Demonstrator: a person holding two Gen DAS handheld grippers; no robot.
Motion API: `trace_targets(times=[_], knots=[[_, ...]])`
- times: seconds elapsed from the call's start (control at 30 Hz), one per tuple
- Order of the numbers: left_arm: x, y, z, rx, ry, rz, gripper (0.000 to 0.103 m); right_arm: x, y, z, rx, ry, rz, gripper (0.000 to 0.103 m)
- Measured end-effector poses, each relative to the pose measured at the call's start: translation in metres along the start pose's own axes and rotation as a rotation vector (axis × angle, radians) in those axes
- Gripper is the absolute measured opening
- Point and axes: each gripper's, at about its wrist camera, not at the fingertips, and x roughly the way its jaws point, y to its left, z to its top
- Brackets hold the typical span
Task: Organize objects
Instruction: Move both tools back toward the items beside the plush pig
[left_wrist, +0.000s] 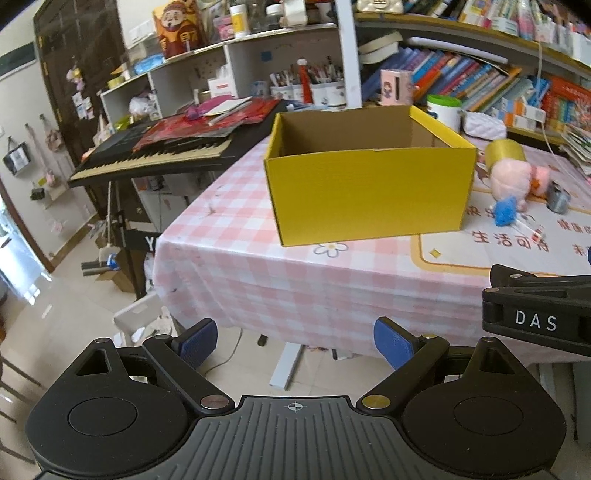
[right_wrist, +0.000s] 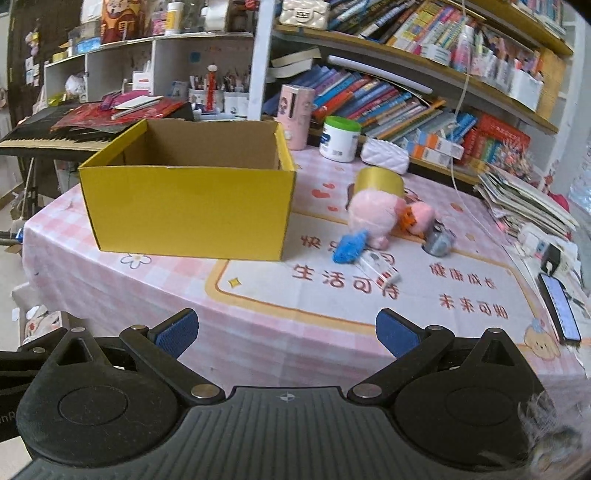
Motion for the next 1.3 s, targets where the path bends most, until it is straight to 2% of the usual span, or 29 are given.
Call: trace_targets(times=[0.3,0.8,0.93,1.3], knots=[[0.0,-0.016,-0.003,0.037,0.016,-0.067,0.094,-0.005,-0.018,-0.01,0.037,0.027,-0.045,0.103],[0.005,-0.069,0.008,0.122,0.001,-0.157,0.094,0.001,-0.07,-0.019,0.118,0.065,-0.141,0.103],[0.008,-0.086,0.013,0.149,-0.002,-0.165,0.094,0.009,-0.087,-0.019,0.146,0.077,-0.152,0.103],[0.024,-0.134,0.044,0.147,0.003,-0.159,0.094,0.037,-0.14,0.001,0.164,0.086,-0.161,0.103]])
